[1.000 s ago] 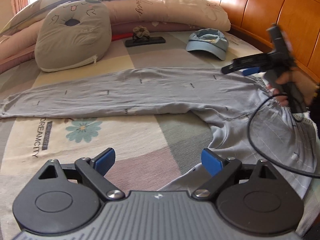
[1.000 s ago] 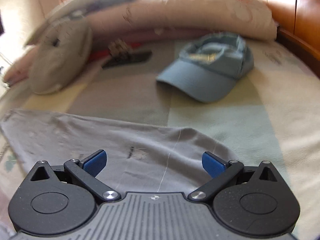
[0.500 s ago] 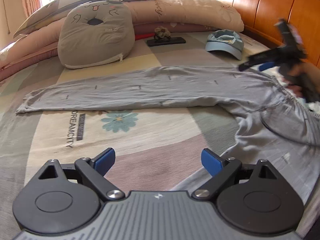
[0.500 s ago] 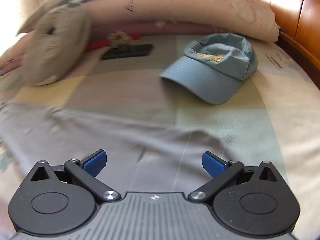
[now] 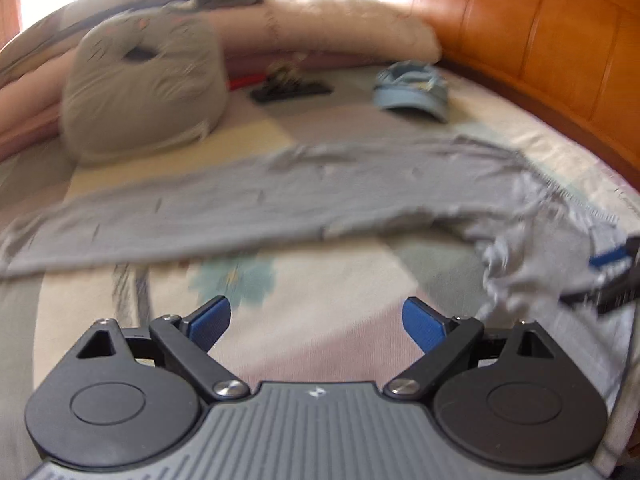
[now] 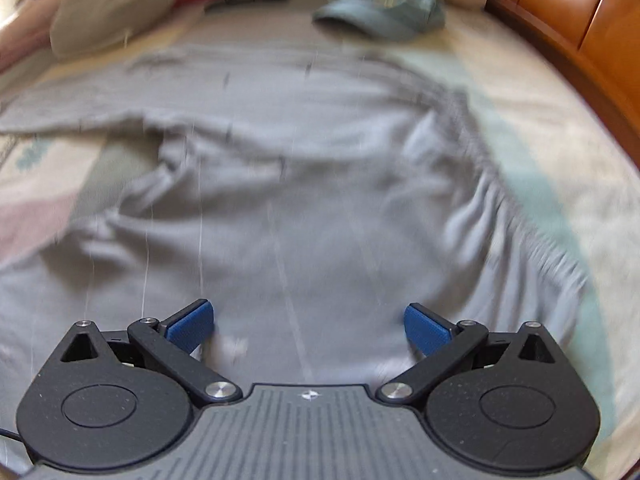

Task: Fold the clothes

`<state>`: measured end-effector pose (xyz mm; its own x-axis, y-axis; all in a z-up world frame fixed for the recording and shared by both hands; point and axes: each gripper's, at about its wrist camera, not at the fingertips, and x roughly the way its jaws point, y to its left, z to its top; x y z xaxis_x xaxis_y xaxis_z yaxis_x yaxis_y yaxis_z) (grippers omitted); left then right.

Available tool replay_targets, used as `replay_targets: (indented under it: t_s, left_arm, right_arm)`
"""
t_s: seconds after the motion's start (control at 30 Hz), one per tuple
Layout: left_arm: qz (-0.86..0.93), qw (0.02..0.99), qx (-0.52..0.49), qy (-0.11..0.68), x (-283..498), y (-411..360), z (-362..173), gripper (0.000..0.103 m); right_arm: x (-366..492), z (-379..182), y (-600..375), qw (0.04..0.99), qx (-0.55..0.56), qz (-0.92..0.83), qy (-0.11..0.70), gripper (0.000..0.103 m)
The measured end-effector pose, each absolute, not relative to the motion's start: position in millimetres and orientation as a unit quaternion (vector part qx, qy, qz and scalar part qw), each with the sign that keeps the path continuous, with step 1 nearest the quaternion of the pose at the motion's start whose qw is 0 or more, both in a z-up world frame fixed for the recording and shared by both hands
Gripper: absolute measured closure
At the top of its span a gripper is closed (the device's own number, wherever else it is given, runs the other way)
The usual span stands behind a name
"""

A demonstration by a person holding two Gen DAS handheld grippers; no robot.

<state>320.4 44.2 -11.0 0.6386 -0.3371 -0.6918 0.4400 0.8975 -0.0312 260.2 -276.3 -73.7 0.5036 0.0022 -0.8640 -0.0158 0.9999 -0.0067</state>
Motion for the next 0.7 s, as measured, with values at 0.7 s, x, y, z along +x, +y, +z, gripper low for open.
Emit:
replay_targets:
  t_s: [0.7]
  left_arm:
    - [-0.287,0.866,0.049,0.407,406.5,34.6,-43.6,0.01]
  right_arm:
    - [264.1,-81.0,-275.7,0.871,0.012,-0.021,0.49,0.0]
